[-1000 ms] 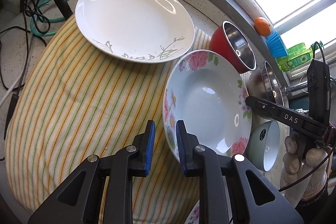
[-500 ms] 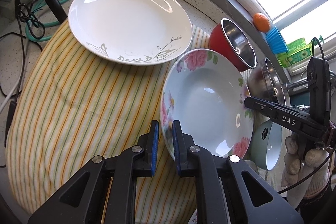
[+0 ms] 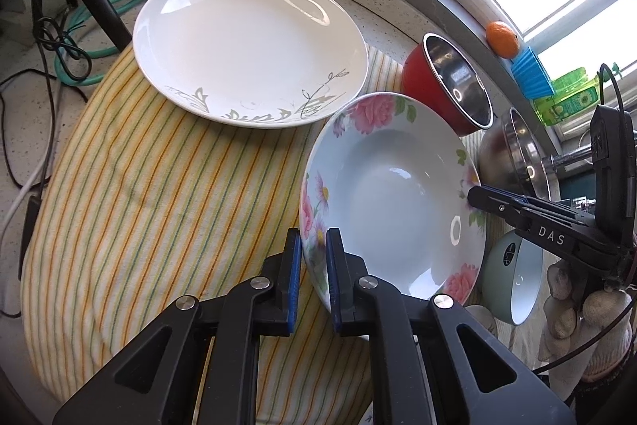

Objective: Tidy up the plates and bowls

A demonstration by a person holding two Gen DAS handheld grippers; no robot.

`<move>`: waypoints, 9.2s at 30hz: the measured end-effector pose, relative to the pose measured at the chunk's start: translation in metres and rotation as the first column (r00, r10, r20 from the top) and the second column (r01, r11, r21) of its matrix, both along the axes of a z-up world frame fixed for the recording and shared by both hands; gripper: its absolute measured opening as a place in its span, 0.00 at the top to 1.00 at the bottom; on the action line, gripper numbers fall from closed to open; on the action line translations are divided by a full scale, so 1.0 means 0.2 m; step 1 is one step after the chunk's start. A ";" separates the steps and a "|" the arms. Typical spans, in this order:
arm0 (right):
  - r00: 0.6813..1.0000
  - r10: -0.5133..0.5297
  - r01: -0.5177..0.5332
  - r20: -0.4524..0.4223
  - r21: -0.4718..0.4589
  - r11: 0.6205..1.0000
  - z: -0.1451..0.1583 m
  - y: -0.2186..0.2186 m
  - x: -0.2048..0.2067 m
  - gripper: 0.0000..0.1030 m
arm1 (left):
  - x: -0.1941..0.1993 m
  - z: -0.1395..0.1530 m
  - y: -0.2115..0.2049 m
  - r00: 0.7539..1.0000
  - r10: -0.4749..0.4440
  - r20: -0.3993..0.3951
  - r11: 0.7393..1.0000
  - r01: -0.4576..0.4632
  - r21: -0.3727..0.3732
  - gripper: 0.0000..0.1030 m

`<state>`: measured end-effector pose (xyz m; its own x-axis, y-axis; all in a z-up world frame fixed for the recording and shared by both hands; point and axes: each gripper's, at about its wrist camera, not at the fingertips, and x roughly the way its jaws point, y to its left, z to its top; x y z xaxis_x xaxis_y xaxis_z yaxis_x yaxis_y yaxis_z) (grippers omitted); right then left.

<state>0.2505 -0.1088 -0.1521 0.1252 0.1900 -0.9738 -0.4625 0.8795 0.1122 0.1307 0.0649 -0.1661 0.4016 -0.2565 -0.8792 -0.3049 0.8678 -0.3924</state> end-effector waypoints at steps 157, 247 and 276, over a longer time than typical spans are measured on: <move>0.901 -0.387 0.423 -0.197 0.199 0.884 -0.01 -0.80 -0.87 0.90 | -0.44 0.07 -0.54 0.929 -0.368 -0.046 0.924 0.370 0.099 0.90; 0.994 0.086 -0.100 0.061 0.275 0.956 0.40 0.61 0.32 0.79 | -0.27 0.16 0.47 0.932 0.329 0.151 0.944 -0.329 -0.023 0.90; 0.993 0.107 -0.096 -0.047 0.181 0.979 -0.10 0.76 0.72 0.79 | 0.05 -0.02 0.55 0.888 0.440 0.134 0.897 -0.443 -0.012 0.87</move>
<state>0.3942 0.0437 -0.1718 0.0422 0.3698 -0.9281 -0.5368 0.7919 0.2911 0.1412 0.1747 -0.1694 0.5803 -0.0100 -0.8143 -0.6057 0.6630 -0.4399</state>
